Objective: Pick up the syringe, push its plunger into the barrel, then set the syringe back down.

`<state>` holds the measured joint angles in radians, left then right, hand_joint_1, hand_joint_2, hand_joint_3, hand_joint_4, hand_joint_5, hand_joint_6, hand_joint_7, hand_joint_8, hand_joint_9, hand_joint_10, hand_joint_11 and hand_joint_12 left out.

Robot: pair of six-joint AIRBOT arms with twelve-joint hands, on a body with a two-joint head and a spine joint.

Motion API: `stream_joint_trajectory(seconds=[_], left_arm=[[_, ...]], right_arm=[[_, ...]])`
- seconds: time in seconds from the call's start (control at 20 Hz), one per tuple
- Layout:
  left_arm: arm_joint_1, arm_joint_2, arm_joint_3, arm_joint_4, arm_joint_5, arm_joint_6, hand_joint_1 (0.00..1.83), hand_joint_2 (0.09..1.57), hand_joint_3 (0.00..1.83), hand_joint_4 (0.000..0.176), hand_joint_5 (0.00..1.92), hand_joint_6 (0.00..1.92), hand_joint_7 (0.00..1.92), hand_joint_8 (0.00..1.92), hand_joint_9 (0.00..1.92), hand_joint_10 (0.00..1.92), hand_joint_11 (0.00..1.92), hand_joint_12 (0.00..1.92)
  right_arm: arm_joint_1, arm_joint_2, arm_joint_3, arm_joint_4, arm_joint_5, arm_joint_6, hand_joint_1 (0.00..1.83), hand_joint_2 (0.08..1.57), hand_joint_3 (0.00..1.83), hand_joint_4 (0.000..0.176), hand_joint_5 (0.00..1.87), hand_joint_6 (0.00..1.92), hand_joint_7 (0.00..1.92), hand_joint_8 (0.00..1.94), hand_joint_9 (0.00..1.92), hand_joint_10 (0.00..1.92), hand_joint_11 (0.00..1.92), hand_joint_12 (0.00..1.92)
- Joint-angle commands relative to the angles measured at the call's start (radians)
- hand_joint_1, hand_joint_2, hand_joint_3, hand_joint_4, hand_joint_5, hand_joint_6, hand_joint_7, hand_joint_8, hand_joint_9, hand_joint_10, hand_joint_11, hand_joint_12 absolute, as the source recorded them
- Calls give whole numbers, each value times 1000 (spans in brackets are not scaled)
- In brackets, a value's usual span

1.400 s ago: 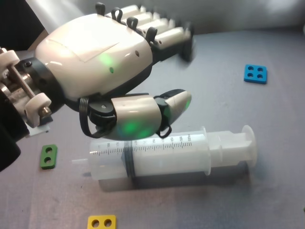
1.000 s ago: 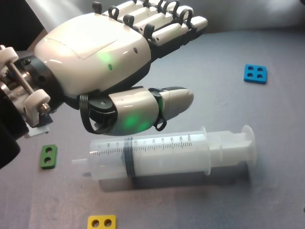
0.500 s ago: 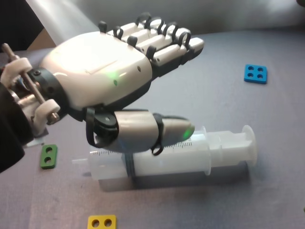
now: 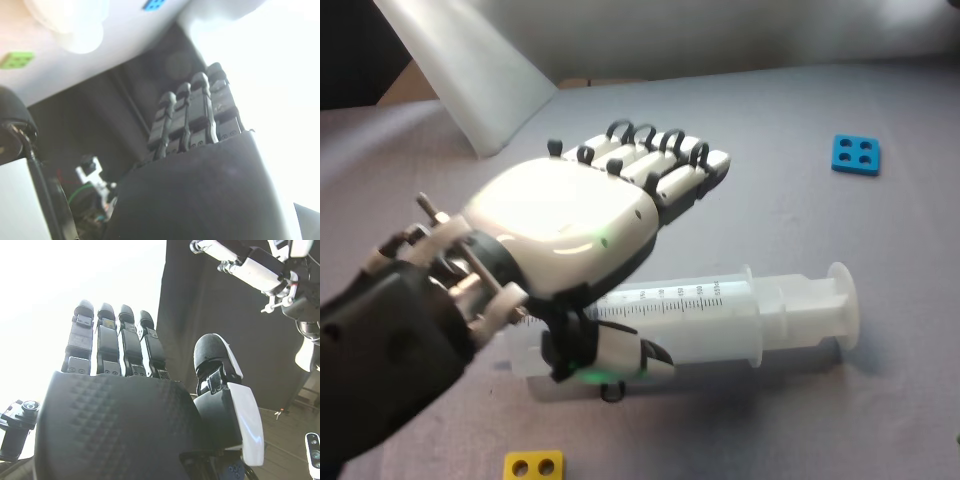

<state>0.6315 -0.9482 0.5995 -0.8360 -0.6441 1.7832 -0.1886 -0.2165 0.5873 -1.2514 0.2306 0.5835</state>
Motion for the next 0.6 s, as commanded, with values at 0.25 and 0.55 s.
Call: stream_joint_trajectory(seconds=[0.25,0.55], left_arm=[[52,-108,19,-70,-163,74,1018,918,10,0,0,0,0,0,19,4,0,470],[96,-215,99,-72,-185,88,1111,973,11,0,8,2,0,0,7,2,0,404]], right_arm=[[15,2,-3,34,35,10,0,1414,0,0,104,14,80,14,51,17,35,20],[15,2,-3,34,35,10,0,1412,0,0,86,4,67,3,38,9,11,26]])
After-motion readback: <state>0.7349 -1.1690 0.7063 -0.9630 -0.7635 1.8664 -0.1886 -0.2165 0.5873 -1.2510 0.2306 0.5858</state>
